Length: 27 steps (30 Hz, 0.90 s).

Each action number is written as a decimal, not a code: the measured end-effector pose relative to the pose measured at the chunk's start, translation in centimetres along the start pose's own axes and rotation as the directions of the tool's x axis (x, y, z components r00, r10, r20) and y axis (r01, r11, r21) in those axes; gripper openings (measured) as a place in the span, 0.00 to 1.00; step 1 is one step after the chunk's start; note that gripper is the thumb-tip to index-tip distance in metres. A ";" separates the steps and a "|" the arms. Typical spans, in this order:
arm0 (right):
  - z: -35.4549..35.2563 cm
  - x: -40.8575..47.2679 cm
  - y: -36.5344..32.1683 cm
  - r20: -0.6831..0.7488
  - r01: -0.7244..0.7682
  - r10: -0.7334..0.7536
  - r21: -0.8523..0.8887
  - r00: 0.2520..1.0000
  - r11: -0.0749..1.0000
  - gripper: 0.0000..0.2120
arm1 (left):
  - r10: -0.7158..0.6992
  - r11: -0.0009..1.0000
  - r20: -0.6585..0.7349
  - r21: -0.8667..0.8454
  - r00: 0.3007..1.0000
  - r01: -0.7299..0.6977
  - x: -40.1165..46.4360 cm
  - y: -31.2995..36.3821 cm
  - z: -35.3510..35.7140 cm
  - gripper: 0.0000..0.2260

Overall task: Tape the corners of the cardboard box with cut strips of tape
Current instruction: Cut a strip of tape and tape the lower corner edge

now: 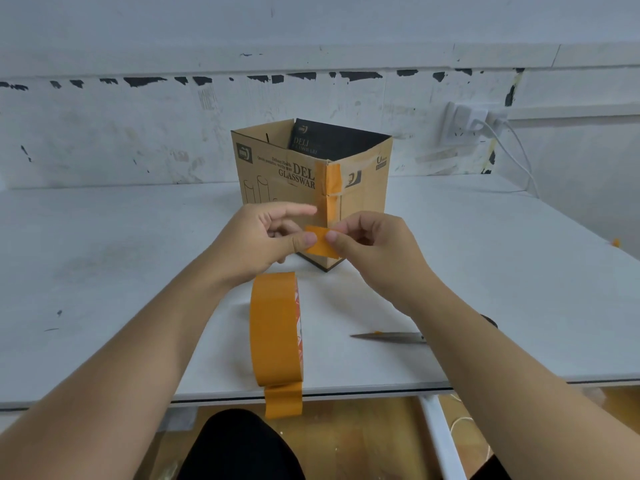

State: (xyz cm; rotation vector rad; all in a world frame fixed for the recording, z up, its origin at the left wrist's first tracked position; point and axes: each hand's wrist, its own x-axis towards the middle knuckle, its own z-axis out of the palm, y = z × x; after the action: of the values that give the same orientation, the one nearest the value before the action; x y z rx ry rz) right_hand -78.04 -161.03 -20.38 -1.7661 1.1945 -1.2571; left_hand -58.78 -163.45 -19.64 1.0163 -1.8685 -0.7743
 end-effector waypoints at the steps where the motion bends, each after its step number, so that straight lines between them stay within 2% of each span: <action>1: 0.0 0.1 0.5 0.014 -0.003 0.003 0.002 1.000 1.000 0.04 | -0.012 1.000 -0.013 0.001 1.000 0.012 -0.1 -0.4 0.2 0.13; 6: 0.1 0.5 2.2 0.028 0.026 -0.023 -0.104 0.999 0.994 0.05 | -0.045 0.999 -0.070 0.003 0.997 0.045 -0.1 -2.0 1.2 0.06; 10: 0.4 0.8 2.6 -0.047 0.041 -0.055 -0.256 0.997 0.966 0.04 | -0.060 0.998 -0.047 -0.022 0.997 0.059 -0.1 -2.4 1.7 0.06; 15: 0.1 1.1 2.4 -0.084 0.034 -0.069 -0.361 0.994 0.932 0.04 | -0.050 0.998 -0.069 -0.036 0.996 0.047 0.1 -2.6 2.4 0.06; 22: 0.7 1.0 3.0 -0.103 0.024 -0.066 -0.363 0.993 0.932 0.05 | -0.064 0.997 -0.088 -0.052 0.994 0.060 -0.2 -3.0 2.8 0.07; 27: 1.1 1.1 3.3 -0.120 0.022 -0.073 -0.377 0.990 0.926 0.04 | -0.054 0.999 -0.111 -0.008 0.992 0.054 0.0 -3.2 2.9 0.02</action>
State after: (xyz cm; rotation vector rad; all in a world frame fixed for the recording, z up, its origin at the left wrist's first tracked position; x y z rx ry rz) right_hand -77.88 -163.28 -23.22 -2.0173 1.5612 -1.2500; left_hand -60.20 -164.63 -23.56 1.0887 -1.7500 -0.7386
